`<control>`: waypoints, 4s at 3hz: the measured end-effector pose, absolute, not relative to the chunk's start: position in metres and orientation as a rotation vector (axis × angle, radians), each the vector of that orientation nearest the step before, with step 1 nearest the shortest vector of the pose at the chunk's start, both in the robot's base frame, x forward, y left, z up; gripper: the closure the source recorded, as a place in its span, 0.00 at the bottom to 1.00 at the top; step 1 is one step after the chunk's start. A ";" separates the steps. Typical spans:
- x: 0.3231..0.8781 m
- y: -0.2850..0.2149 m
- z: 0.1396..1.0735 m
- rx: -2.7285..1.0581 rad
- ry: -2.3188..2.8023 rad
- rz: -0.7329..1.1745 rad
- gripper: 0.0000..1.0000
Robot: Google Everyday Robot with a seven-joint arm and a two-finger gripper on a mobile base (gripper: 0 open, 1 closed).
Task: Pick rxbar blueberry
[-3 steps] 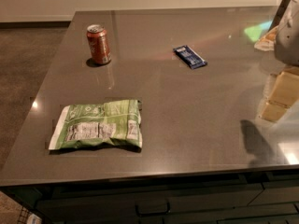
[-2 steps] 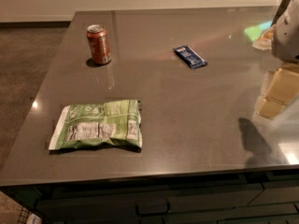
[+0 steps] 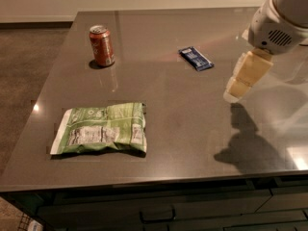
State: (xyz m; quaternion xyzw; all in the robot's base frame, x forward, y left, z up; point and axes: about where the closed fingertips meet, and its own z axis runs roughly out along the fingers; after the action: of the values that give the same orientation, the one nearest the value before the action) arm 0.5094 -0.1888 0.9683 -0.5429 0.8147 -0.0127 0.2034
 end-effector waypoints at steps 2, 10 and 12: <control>0.589 -0.178 0.953 -1.180 2.366 -0.022 0.00; 0.750 -0.156 0.841 -0.960 2.676 0.099 0.00; 0.757 -0.158 0.837 -0.981 2.679 0.087 0.40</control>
Offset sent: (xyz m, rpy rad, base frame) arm 0.1353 0.0144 -0.0315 0.1459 -0.0691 -0.4067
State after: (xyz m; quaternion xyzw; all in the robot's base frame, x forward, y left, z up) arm 0.7574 -0.1581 0.8374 -0.3402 0.9289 0.0302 0.1429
